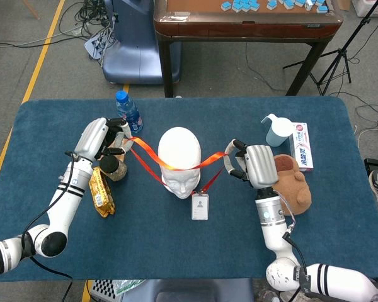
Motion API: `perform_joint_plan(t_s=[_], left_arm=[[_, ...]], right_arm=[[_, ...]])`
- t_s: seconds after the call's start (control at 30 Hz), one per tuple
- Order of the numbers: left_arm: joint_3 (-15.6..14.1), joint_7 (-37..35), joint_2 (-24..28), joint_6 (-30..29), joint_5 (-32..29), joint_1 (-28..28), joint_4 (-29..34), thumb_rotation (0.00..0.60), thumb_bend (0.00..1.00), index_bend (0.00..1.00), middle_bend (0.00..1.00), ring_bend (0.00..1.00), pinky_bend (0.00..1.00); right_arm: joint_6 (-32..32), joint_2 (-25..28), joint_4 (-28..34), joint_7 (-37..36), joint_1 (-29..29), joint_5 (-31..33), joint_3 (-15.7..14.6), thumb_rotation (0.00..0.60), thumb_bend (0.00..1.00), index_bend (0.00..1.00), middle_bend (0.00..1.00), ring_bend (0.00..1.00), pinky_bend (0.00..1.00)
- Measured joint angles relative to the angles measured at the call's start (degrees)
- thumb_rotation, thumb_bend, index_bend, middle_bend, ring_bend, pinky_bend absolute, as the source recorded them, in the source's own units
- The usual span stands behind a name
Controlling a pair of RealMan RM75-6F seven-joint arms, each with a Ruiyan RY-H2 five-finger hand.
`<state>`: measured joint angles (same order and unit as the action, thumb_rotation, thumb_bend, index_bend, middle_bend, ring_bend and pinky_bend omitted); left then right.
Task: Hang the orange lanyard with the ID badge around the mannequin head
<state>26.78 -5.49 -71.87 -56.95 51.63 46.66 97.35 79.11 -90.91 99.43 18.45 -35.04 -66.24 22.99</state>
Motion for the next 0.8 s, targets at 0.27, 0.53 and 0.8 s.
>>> perform_joint_plan(t_s=[0.27,0.53,0.8], left_arm=[[0.6,5.5,-2.3,1.1,-7.1,4.0,-3.7,0.600,0.32,0.58,0.83,0.85,0.90],[1.0,11.9,-6.1,1.2,-14.7,9.0,-9.8,0.600,0.32,0.58,0.81,0.82,0.90],[0.8,16.2,-9.8,1.6,-19.1,12.6,-16.4,0.600,0.32,0.58,0.79,0.79,0.89]], right_arm=[[0.7,-3.3,-4.0,1.3,-1.9,4.0,2.7,0.600,0.49,0.65,1.00,1.00,1.00],[0.8,-6.4,-7.9,2.3,-3.8,7.5,4.8,0.600,0.49,0.65,1.00,1.00,1.00],[0.9,-8.7,-11.1,3.4,-5.6,11.0,7.0,0.600,0.49,0.64,1.00,1.00,1.00]])
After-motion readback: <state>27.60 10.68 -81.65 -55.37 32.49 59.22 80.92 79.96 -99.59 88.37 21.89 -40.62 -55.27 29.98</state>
